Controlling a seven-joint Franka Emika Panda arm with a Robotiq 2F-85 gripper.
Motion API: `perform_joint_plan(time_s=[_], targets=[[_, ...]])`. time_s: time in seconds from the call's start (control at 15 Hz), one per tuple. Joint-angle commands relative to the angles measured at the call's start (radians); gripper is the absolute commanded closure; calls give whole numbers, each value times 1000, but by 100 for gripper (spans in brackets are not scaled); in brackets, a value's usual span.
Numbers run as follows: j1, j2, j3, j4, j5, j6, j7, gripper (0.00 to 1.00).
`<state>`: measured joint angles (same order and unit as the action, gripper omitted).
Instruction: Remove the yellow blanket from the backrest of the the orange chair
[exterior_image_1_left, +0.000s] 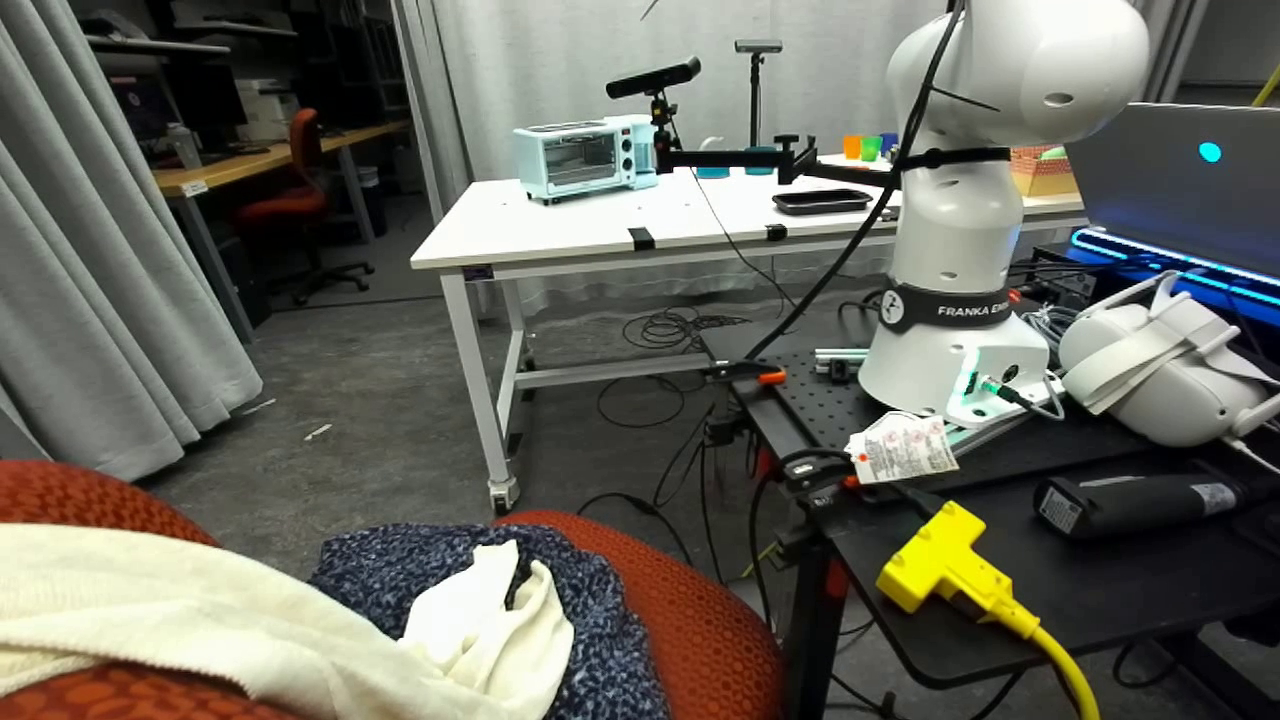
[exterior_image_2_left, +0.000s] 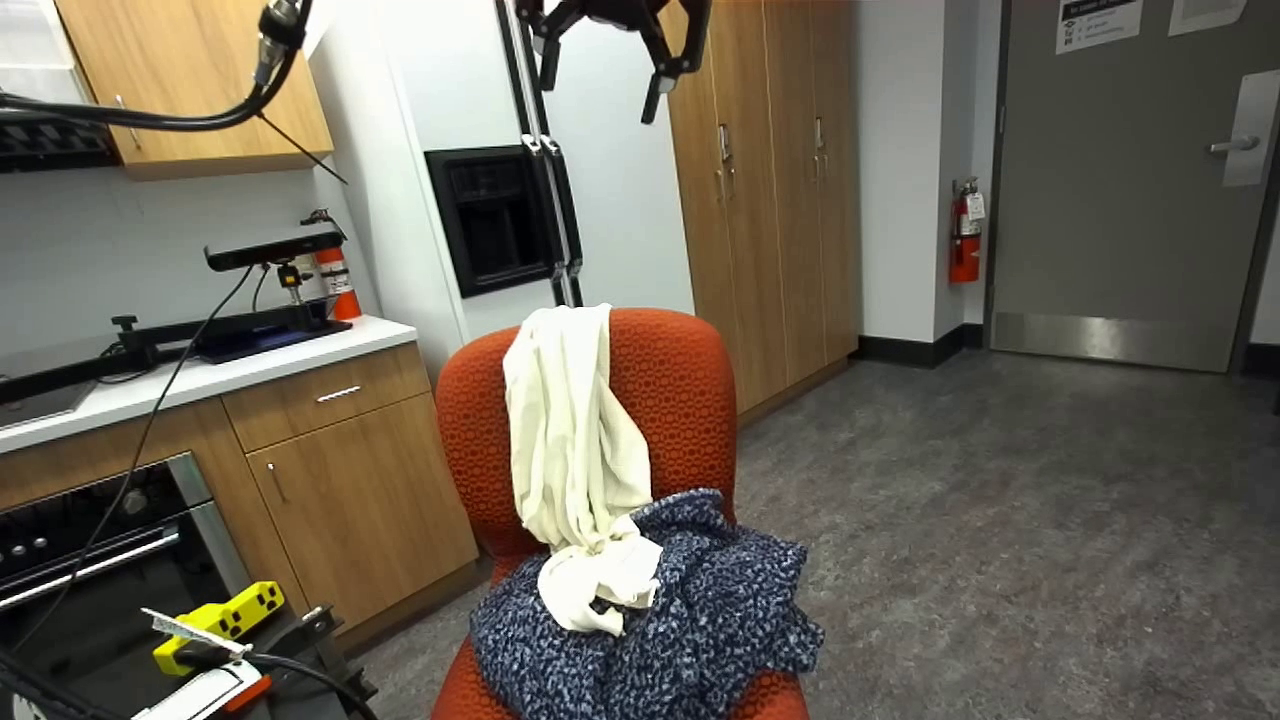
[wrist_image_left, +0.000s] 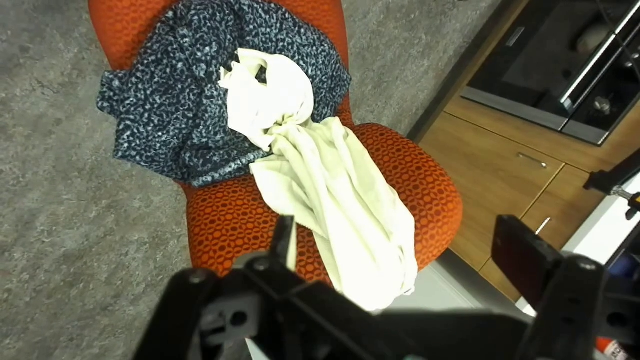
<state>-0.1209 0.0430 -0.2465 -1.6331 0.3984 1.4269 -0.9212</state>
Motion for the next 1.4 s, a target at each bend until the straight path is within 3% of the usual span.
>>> perform_joint_plan(time_s=[0.0, 0.2, 0.87, 1.33], targets=[[-29, 2, 28, 5, -1, -4, 1, 0], [-15, -7, 42, -5, -21, 30, 33, 0], [93, 17, 226, -186, -59, 251, 72, 0], [145, 20, 290, -300, -194, 589, 119, 0]])
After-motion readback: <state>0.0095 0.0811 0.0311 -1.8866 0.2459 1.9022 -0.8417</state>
